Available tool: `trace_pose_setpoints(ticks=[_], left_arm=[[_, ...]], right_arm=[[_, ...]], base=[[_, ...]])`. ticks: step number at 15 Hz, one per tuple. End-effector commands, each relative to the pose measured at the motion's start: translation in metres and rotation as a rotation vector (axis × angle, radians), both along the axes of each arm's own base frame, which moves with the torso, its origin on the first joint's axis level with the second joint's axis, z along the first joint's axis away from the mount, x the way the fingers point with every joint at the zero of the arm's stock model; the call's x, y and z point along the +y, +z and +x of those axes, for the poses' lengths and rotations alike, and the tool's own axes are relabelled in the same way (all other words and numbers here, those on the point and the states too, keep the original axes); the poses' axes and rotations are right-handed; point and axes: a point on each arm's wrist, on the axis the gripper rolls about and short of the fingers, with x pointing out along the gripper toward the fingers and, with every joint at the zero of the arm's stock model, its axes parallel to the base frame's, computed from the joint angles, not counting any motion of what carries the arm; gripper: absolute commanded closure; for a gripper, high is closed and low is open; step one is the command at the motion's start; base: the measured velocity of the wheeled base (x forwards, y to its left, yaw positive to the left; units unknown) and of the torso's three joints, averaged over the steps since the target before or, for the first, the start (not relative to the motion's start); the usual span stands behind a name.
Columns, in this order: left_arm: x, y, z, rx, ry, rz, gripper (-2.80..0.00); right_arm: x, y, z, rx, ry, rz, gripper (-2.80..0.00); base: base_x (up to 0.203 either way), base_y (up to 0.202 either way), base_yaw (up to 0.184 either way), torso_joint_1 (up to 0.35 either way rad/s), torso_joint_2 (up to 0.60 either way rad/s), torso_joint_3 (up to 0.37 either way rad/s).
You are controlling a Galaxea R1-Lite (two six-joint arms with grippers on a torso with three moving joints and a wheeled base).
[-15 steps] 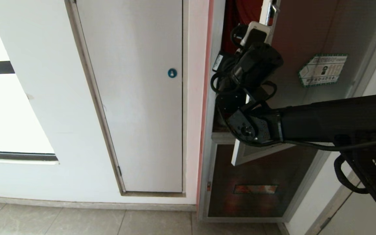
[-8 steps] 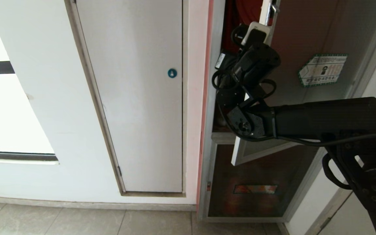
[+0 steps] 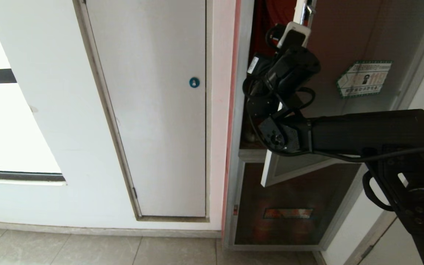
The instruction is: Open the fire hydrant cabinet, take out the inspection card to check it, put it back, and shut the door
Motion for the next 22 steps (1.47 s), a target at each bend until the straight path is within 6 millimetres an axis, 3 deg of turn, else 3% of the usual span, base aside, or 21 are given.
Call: trace_pose_setpoints(ticks=[1, 12, 22], left_arm=[[0.0, -0.002, 0.001, 0.007, 0.001, 0.001, 0.0], [0.0, -0.002, 0.001, 0.007, -0.001, 0.001, 0.0], [0.0, -0.002, 0.001, 0.007, -0.001, 0.001, 0.0]], right_arm=[[-0.004, 0.01, -0.007, -0.017, -0.01, 0.02, 0.0], [-0.026, 0.023, -0.04, 0.013, -0.025, 0.015, 0.0], [-0.066, 0.036, -0.09, 0.048, -0.066, 0.01, 0.0]], base=[[0.0, 0.0, 0.0, 0.0, 0.0, 0.0], [0.0, 0.0, 0.0, 0.0, 0.0, 0.0], [0.0, 0.0, 0.0, 0.0, 0.0, 0.0]])
